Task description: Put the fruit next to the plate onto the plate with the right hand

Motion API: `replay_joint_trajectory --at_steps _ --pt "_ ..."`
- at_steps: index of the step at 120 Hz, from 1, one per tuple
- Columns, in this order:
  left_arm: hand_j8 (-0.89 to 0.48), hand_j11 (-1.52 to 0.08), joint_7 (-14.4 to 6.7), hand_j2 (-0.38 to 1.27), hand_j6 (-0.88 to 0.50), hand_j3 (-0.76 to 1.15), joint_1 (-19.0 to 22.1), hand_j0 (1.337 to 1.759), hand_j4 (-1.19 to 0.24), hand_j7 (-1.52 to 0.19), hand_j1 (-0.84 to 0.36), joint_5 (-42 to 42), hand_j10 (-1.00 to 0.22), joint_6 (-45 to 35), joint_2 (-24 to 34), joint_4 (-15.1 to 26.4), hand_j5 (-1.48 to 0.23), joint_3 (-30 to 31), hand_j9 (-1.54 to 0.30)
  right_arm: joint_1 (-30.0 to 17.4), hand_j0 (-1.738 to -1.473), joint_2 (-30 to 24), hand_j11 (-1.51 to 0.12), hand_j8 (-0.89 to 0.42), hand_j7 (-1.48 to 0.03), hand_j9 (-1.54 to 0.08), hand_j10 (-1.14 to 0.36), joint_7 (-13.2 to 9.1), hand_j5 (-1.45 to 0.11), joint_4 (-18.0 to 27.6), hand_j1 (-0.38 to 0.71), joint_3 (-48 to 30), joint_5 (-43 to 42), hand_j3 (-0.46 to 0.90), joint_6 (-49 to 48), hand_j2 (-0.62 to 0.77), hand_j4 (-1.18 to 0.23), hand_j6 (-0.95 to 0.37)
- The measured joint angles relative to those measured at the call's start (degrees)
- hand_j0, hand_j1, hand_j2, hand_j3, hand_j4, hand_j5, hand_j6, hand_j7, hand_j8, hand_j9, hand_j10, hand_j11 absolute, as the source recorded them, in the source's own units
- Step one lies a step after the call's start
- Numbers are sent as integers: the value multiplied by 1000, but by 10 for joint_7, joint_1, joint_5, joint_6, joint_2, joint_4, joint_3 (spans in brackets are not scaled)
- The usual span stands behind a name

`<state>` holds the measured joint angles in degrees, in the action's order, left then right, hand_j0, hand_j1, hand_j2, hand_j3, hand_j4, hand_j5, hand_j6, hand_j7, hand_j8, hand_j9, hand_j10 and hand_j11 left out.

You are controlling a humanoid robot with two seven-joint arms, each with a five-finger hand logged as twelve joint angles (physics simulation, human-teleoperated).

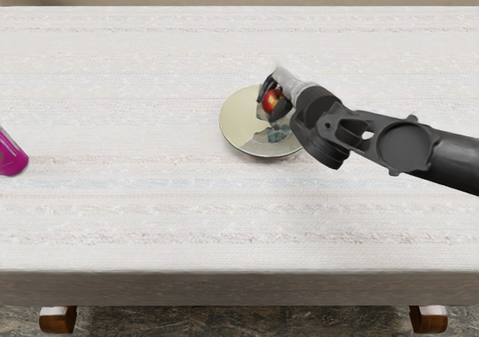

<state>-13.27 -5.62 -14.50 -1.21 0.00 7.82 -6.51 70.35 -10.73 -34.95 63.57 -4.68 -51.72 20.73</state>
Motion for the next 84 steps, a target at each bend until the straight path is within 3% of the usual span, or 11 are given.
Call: replay_joint_trajectory --at_steps 10,29,45,64,72,76,77,80,84 --pt "0 0 0 0 -1 0 0 1658 0 0 349 0 0 0 0 0 0 0 0 -11 -1642 7 -1084 -275 -1055 -1081 -500 0 -1045 -14 333 1 -2 -2 0 164 -816 -342" --pt "-1 0 0 0 -1 0 0 1658 0 0 349 0 0 0 0 0 0 0 0 -12 -1649 11 -863 -386 -854 -864 -567 -1 -841 -22 261 3 -3 0 1 42 -663 -435" --pt "0 0 0 0 -1 0 0 1658 0 0 349 0 0 0 0 0 0 0 0 -10 -1653 13 -461 -211 -456 -462 -305 -1 -450 -19 -21 -21 3 0 -2 21 -355 -236" --pt "0 0 0 0 -1 0 0 1658 0 0 349 0 0 0 0 0 0 0 0 -13 -1656 12 -212 -98 -210 -213 -141 -1 -207 -14 -199 -35 19 0 -5 10 -164 -110" --pt "0 0 0 0 -1 0 0 1658 0 0 349 0 0 0 0 0 0 0 0 -15 -1656 10 -153 -71 -152 -153 -102 -1 -150 -9 -241 -63 92 0 -26 8 -119 -80" --pt "0 0 0 0 -1 0 0 1658 0 0 349 0 0 0 0 0 0 0 0 -20 -1657 8 -130 14 -129 -129 45 -1 -125 -8 -257 -95 135 0 -66 7 -104 -68" --pt "0 0 0 0 0 0 0 1658 0 0 349 0 0 0 0 0 0 0 0 -22 -1657 7 -125 103 -124 -122 180 -1 -117 -8 -262 -105 145 0 -80 6 -103 -67" --pt "0 0 0 0 0 0 0 1658 0 0 349 0 0 0 0 0 0 0 0 -31 -1657 5 -111 89 -109 -105 325 -1 -101 -9 -272 -136 179 0 -124 6 -94 -61" --pt "0 0 0 0 0 0 0 1658 0 0 349 0 0 0 0 0 0 0 0 -45 -1657 0 -94 75 -93 -89 276 -1 -86 -12 -284 -177 222 0 -184 5 -80 -52"
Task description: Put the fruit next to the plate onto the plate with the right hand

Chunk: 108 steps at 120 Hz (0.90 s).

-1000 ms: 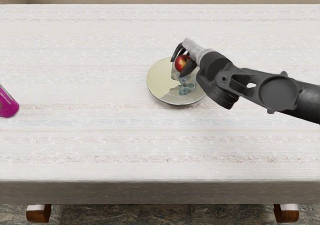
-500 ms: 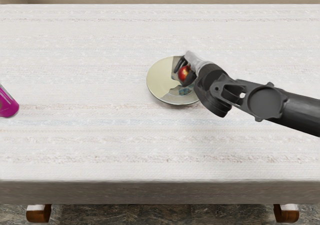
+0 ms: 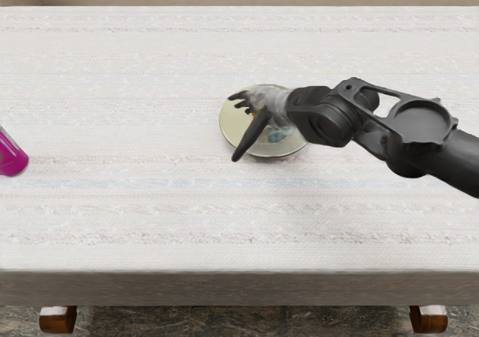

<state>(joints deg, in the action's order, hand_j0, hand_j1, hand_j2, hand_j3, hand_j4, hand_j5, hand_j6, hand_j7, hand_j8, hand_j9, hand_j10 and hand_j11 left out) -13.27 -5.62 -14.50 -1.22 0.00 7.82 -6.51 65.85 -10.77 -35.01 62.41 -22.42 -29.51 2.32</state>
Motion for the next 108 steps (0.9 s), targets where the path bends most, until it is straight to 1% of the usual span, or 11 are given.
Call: replay_joint_trajectory --at_steps 7,17,23,31,43,53,73,89,108 --pt "0 0 0 0 0 0 0 1658 0 0 349 0 0 0 0 0 0 0 0 -21 -1657 -22 -71 56 -70 -67 207 0 -65 -5 -300 -50 84 0 -105 4 -60 -40" --pt "0 0 0 0 0 0 0 1658 0 0 349 0 0 0 0 0 0 0 0 -43 -1658 -53 -47 37 -46 -45 138 0 -43 -21 -317 -84 177 0 -239 3 -40 -26" --pt "0 0 0 0 0 0 0 1658 0 0 349 0 0 0 0 0 0 0 0 -57 -1658 -71 -37 29 -36 -35 108 0 -34 -26 -324 -95 225 0 -290 2 -31 -21" --pt "0 0 0 0 0 0 0 1658 0 0 349 0 0 0 0 0 0 0 0 -77 -1658 -101 -27 21 -26 -25 78 0 -24 -31 -331 -103 290 0 -329 1 -23 -15" --pt "0 0 0 0 0 0 0 1658 0 0 349 0 0 0 0 0 0 0 0 -106 -1658 -147 -16 13 -16 -15 48 0 -15 -34 -338 -108 362 0 -357 1 -13 -9" --pt "0 0 0 0 -1 0 0 1658 0 0 349 0 0 0 0 0 0 0 0 -127 -1658 -181 -11 9 -11 -10 32 0 -10 -35 -342 -109 394 0 -366 1 -9 -5" --pt "0 0 0 0 -1 0 0 1658 0 0 349 0 0 0 0 0 0 0 0 -166 -1658 -243 -5 5 -5 -4 15 0 -4 -36 -346 -113 415 0 -372 0 -3 -1" --pt "0 0 0 0 0 0 0 1658 0 0 349 0 0 0 0 0 0 0 0 -188 -1658 -287 -2 4 -2 -2 9 0 -2 -39 -348 -115 426 0 -373 0 -1 1" --pt "0 0 0 0 -1 0 0 1658 0 0 349 0 0 0 0 0 0 0 0 -203 -1658 -318 -1 3 -1 -1 5 0 -1 -42 -348 -116 442 0 -373 0 0 2"
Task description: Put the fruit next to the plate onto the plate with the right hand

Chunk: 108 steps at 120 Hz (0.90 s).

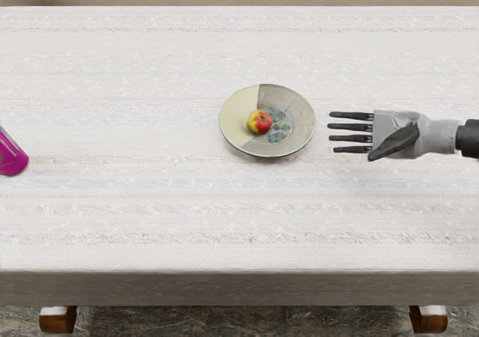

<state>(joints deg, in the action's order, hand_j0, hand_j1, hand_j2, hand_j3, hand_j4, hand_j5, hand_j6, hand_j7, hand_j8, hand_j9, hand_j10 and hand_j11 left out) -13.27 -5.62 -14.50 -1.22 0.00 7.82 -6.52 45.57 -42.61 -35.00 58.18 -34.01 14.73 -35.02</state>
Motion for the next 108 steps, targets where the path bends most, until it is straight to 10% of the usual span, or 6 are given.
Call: replay_joint_trajectory --at_steps 108 --pt "0 0 0 0 0 0 5 1658 0 0 349 0 0 1 0 0 0 0 0 0 -1658 -49 0 3 0 0 2 0 0 -23 -349 0 20 0 0 0 0 4"
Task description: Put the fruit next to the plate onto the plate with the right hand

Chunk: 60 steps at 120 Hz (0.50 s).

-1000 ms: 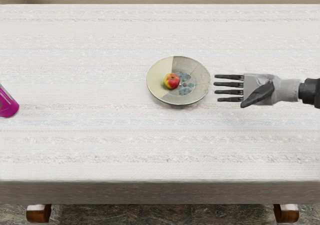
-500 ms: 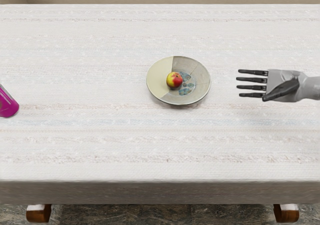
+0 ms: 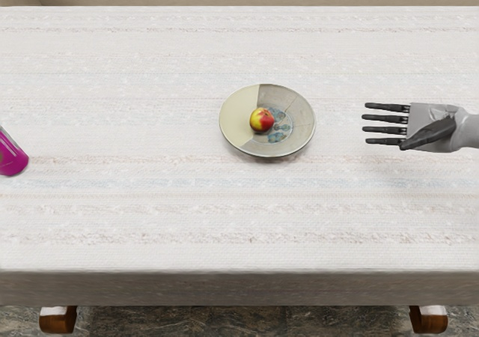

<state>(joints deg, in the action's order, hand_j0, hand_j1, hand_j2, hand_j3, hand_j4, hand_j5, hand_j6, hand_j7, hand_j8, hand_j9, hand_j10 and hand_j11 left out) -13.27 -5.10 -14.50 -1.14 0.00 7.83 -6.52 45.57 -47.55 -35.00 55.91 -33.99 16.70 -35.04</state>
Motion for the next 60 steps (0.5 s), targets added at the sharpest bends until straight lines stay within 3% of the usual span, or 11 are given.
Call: replay_joint_trajectory --at_steps 60 --pt "0 0 0 0 0 0 0 1658 0 0 349 0 0 0 0 0 0 0 0 0 -1658 0 0 3 0 0 2 0 0 0 -349 0 0 0 0 0 0 4"
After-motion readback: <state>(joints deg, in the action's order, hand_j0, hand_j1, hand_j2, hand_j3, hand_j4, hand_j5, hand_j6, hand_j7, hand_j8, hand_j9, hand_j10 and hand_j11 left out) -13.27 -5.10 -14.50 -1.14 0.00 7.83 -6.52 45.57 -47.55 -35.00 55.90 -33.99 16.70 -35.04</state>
